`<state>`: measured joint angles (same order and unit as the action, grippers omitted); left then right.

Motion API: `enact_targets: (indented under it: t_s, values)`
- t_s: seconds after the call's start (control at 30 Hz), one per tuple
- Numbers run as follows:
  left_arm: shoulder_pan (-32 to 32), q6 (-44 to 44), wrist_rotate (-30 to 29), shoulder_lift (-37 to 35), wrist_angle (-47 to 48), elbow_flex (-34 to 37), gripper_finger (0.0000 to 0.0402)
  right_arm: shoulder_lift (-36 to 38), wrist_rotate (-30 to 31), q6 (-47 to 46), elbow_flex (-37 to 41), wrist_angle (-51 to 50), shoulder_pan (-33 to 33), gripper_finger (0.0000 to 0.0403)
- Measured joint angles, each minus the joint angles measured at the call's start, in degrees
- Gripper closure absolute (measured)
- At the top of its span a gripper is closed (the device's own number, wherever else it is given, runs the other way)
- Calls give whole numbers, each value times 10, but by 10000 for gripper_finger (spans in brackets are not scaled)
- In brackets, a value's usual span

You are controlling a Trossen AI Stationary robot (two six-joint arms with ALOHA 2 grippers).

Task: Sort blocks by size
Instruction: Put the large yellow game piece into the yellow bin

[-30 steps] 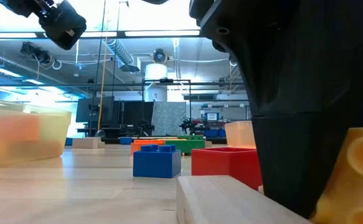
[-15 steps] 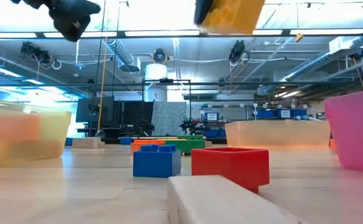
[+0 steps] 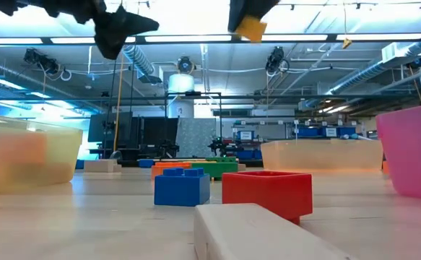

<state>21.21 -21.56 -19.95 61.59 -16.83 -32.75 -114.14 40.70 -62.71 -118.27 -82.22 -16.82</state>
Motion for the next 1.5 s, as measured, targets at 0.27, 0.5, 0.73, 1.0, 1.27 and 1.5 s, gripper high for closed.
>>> enact_targets:
  t_s: [0.27,0.5,0.73,1.0,1.27,1.5]
  values:
    - [-35,4,-1,7,-56,0,161,158,-157,244,285,405,100,300]
    - [-50,4,-32,7,-61,0,161,249,-291,372,428,693,129,300]
    - [-67,3,-43,13,-110,0,161,244,-377,429,437,802,128,300]
    - [-78,4,-39,58,-183,0,161,233,-402,448,437,836,128,300]
    - [-81,3,1,94,-246,1,161,235,-407,450,437,813,129,300]
    - [-81,3,18,93,-281,-1,161,234,-432,449,437,811,133,300]
